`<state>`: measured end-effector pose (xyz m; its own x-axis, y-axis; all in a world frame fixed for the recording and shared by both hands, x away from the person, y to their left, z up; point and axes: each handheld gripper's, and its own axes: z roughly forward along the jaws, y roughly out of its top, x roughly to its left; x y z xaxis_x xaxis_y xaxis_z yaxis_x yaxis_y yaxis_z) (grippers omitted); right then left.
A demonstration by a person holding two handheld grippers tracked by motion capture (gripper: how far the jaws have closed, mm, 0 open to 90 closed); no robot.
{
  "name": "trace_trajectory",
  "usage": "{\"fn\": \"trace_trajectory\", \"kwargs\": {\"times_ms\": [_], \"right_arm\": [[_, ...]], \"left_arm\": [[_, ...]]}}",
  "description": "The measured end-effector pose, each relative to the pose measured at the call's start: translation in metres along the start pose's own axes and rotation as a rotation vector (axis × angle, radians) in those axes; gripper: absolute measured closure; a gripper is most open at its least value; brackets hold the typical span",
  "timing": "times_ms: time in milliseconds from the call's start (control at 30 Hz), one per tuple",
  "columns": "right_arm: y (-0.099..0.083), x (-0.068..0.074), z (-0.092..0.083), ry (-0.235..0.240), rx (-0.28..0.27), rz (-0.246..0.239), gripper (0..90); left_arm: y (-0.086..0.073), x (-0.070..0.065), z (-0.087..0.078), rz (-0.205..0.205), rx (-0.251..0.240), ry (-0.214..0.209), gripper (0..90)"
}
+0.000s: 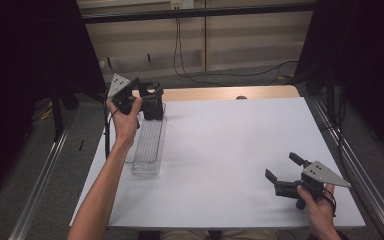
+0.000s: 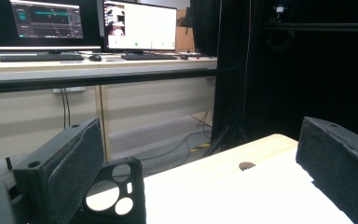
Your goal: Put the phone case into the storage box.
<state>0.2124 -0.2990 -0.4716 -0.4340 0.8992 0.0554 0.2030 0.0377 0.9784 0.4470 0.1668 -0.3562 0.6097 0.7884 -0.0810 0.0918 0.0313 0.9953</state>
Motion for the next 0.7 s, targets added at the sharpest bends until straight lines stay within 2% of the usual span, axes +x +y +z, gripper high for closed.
{"fn": "trace_trajectory", "kwargs": {"times_ms": [67, 167, 200, 267, 333, 367, 500, 533, 567, 633, 667, 700], "right_arm": [[0.000, -0.002, 0.000, 0.001, 0.003, -0.002, 0.0], [-0.001, -0.002, 0.000, -0.007, -0.002, 0.004, 0.0], [-0.001, -0.002, 0.000, -0.007, -0.002, 0.006, 0.0], [-0.001, -0.002, 0.000, -0.008, -0.005, 0.006, 0.0], [-0.001, -0.002, 0.000, -0.009, -0.003, 0.008, 0.0], [-0.001, -0.002, -0.001, -0.004, 0.001, 0.003, 0.0], [0.000, -0.002, -0.002, 0.000, 0.004, 0.000, 0.0], [-0.001, -0.002, -0.002, -0.001, 0.004, -0.001, 0.0], [-0.001, -0.002, -0.001, -0.001, 0.005, 0.004, 0.0], [-0.001, -0.002, -0.002, -0.001, 0.001, -0.001, 0.0], [-0.001, -0.003, -0.002, -0.004, 0.001, 0.001, 0.0], [-0.001, -0.003, -0.002, -0.002, 0.002, 0.002, 0.0]], "left_arm": [[-0.003, 0.000, -0.004, -0.004, -0.005, -0.011, 1.1], [-0.007, 0.000, -0.009, 0.002, -0.002, -0.001, 1.4], [-0.009, 0.000, -0.011, -0.011, -0.009, -0.005, 1.7], [-0.011, -0.001, -0.015, 0.001, -0.001, -0.007, 1.7], [-0.013, -0.003, -0.018, -0.017, -0.018, -0.011, 1.8], [-0.013, -0.003, -0.021, -0.004, -0.013, -0.008, 1.9], [-0.014, -0.008, -0.027, -0.025, -0.031, -0.024, 1.9], [-0.014, -0.007, -0.030, 0.002, -0.017, -0.038, 1.9], [-0.015, -0.010, -0.031, -0.019, -0.031, -0.035, 1.9], [-0.017, -0.012, -0.035, -0.016, -0.038, -0.044, 1.9], [-0.019, -0.012, -0.037, 0.002, -0.022, -0.057, 1.8], [-0.020, -0.013, -0.038, 0.003, -0.019, -0.058, 1.8]]}}
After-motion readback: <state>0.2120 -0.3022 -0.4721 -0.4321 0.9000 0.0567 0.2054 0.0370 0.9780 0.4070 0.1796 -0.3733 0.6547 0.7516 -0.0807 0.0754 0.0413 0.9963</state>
